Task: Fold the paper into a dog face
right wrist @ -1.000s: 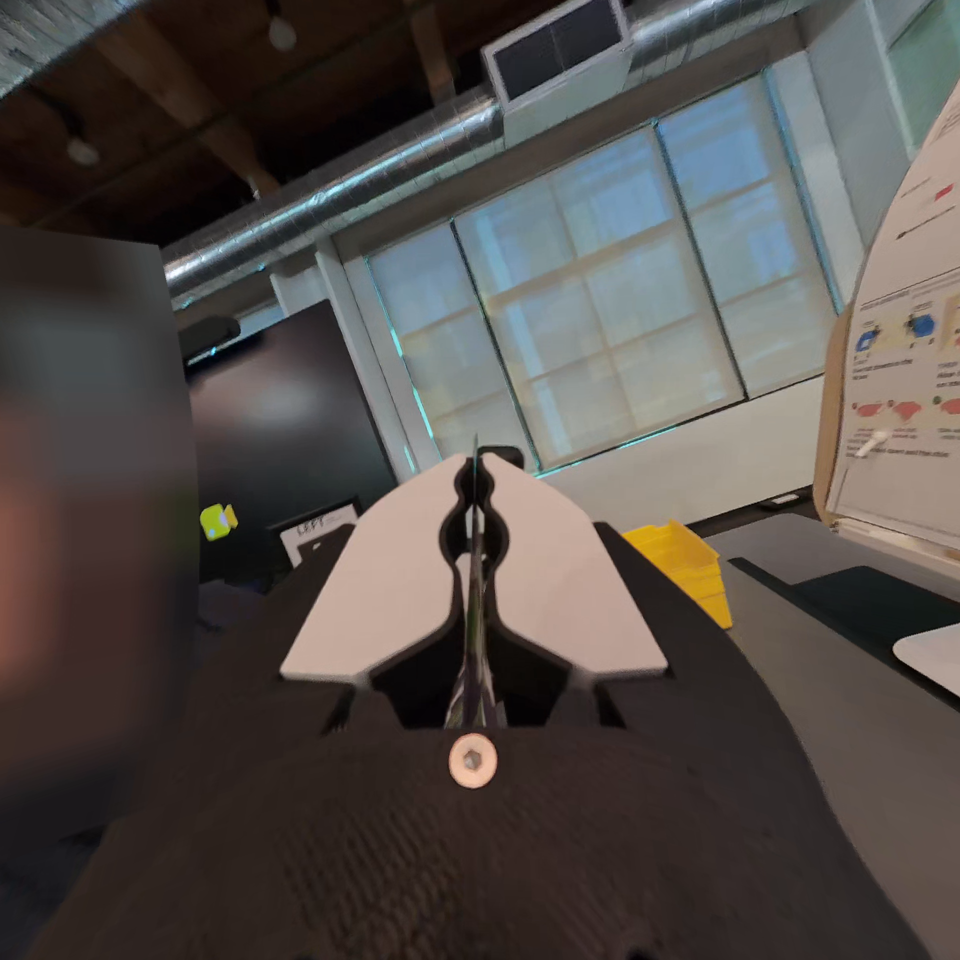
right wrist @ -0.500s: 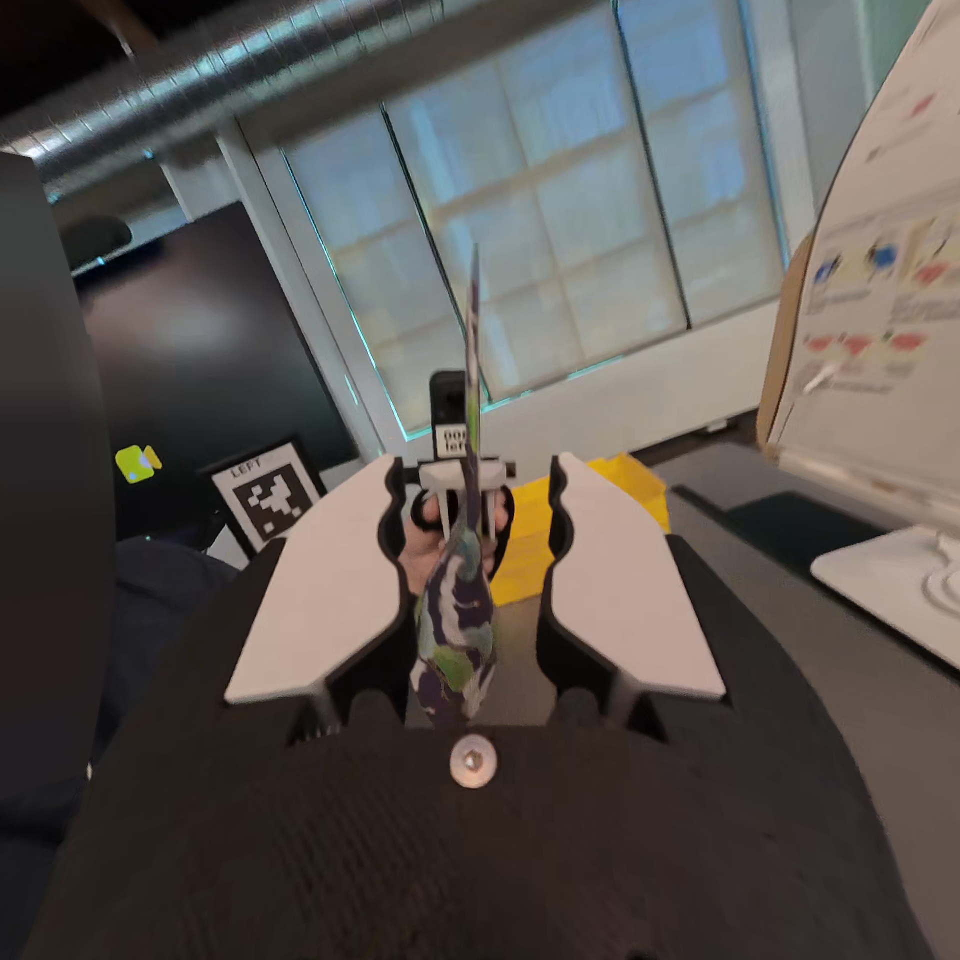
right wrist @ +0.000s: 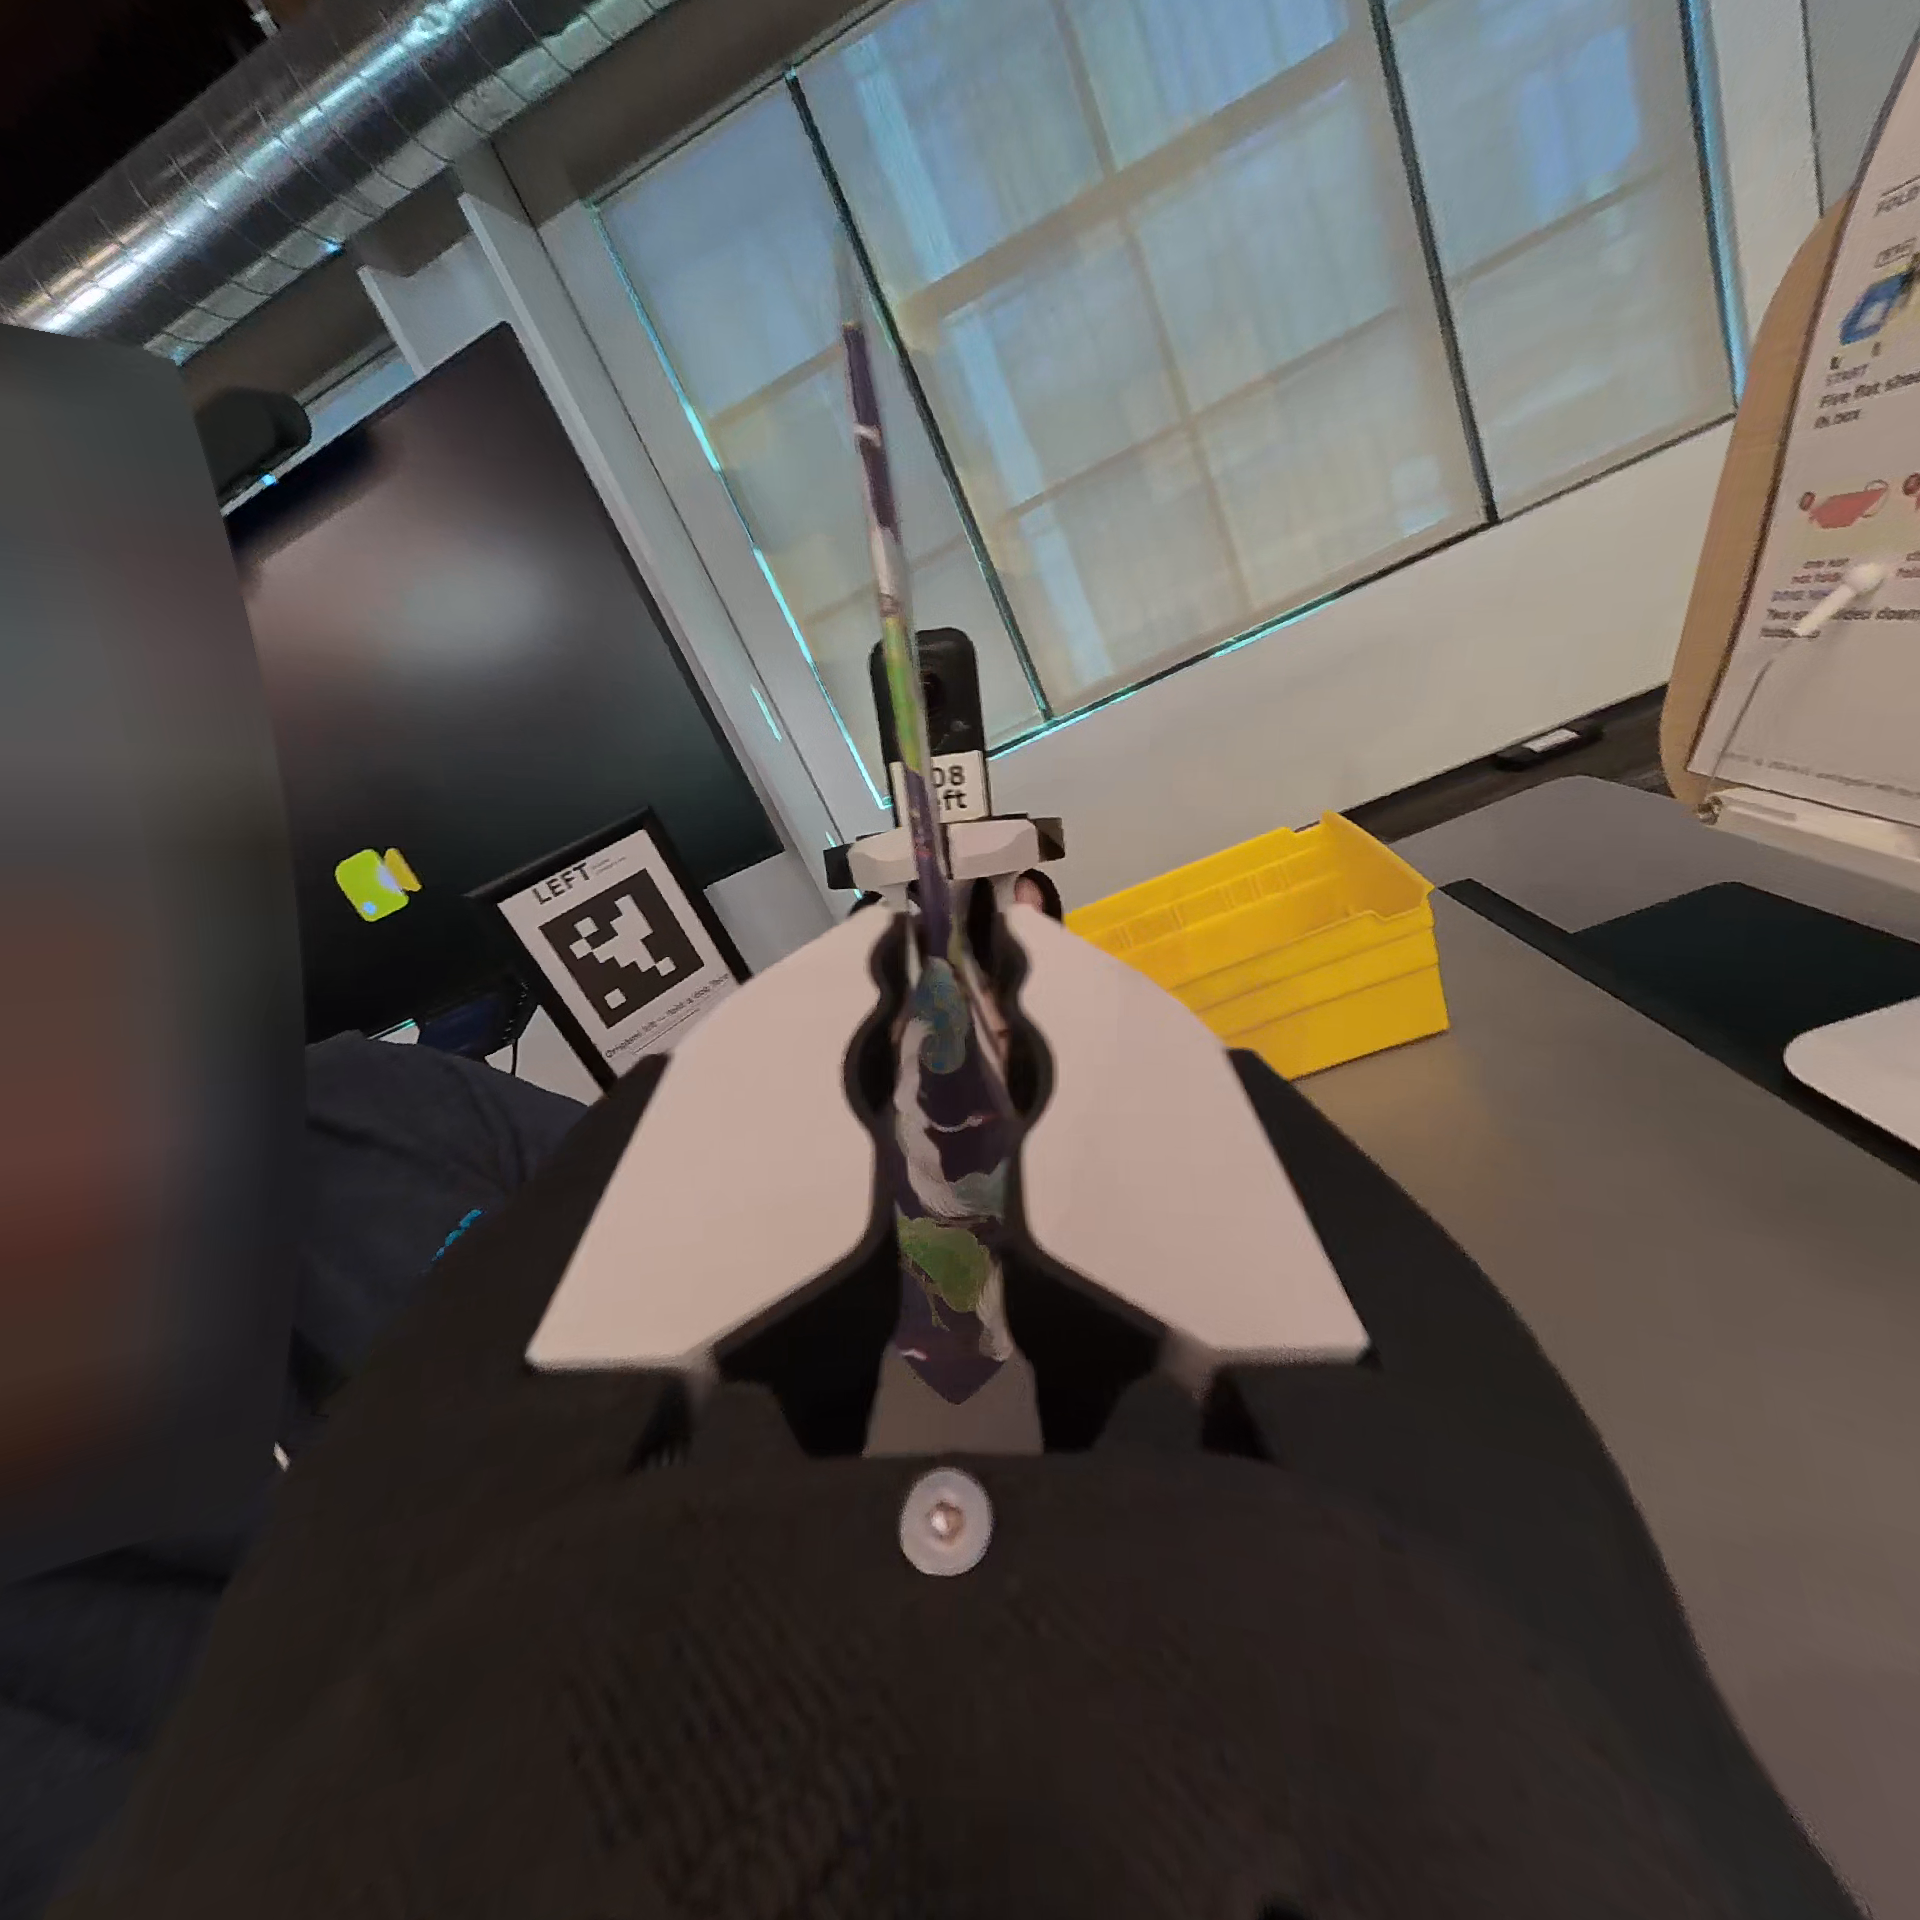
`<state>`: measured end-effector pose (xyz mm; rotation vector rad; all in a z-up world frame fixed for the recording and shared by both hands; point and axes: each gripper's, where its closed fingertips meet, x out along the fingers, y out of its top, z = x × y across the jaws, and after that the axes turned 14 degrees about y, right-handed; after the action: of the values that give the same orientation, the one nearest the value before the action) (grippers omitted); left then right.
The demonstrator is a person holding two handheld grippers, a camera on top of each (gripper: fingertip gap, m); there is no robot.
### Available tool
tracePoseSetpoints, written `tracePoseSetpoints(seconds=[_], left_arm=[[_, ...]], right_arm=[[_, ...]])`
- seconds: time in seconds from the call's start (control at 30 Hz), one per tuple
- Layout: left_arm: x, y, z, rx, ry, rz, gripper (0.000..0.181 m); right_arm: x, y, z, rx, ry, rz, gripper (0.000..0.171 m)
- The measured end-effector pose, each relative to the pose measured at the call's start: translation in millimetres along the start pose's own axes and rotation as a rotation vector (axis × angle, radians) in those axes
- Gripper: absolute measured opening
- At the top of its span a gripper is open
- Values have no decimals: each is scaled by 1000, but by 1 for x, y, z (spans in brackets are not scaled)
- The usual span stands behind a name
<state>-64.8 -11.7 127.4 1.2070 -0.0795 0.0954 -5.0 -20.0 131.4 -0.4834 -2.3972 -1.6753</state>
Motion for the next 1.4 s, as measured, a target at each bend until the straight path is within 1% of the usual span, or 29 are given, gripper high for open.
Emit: tracePoseSetpoints(seconds=[0.03, 0.07, 0.13, 0.17, 0.27, 0.33, 0.37, 0.5, 0.53, 0.57, 0.6, 0.63, 0.67, 0.8, 0.83, 0.87, 0.9, 1.03, 1.07, 1.13, 1.27, 1.33, 1.37, 1.4], left_arm=[[0, 0, 0, 0, 1, 2, 0], [0, 1, 0, 0, 2, 2, 0], [-1, 1, -1, 0, 4, 4, 0], [-1, 1, -1, 2, 4, 3, 0], [-2, 1, -1, 2, 4, -2, 0], [-2, 1, -2, 3, 4, -6, 0], [-2, 0, -2, 3, 2, -11, 0], [-1, 0, -2, 5, 8, -12, 0], [-2, 1, -2, 4, 9, -9, 0], [-2, 2, -3, 2, 10, -4, 0], [-3, 3, -3, 1, 11, -1, 0], [-3, 3, -4, 2, 14, 0, 0], [-4, 3, -5, 4, 18, -1, 0], [-5, 4, -6, 2, 22, 2, 0], [-5, 5, -6, 2, 25, 5, 0], [-6, 6, -6, -1, 24, 7, 0], [-6, 6, -7, 0, 27, 3, 0], [-7, 6, -9, 8, 41, 3, 0], [-7, 7, -9, 4, 40, 7, 0], [-8, 9, -10, 2, 44, 14, 0], [-10, 10, -12, -1, 49, 20, 0], [-11, 13, -13, -4, 54, 31, 0], [-12, 13, -13, -4, 56, 30, 0], [-13, 13, -15, -2, 60, 27, 0]], right_arm=[[0, -1, 2, 8, -15, -7, 24], [0, -3, 2, 9, -10, -20, 21], [1, -6, -1, 8, 21, -38, 3], [1, -6, 1, 1, 8, -33, 1], [1, -6, 2, 20, 27, -18, 1], [2, -4, 3, 48, 37, 7, 14], [2, -5, 1, 47, 53, 2, 1], [1, -7, 3, 44, 39, -5, 1], [1, -8, 2, 60, 53, -9, 2], [2, -10, 2, 69, 51, -26, 13], [2, -12, 4, 65, 38, -41, 16], [3, -15, 3, 52, 39, -67, 6], [4, -17, 3, 41, 34, -84, 1], [5, -18, 5, 65, 35, -70, 1], [5, -19, 6, 71, 33, -72, 5], [5, -20, 8, 72, 26, -78, 6], [5, -23, 7, 66, 28, -95, 1], [6, -24, 9, 65, 10, -101, 1], [6, -25, 11, 78, 5, -103, 8], [7, -30, 11, 78, 11, -128, 1], [10, -31, 11, 105, 38, -109, 1], [11, -33, 14, 124, 35, -108, 7], [12, -35, 14, 121, 40, -121, 1], [12, -37, 15, 125, 35, -130, 1]])
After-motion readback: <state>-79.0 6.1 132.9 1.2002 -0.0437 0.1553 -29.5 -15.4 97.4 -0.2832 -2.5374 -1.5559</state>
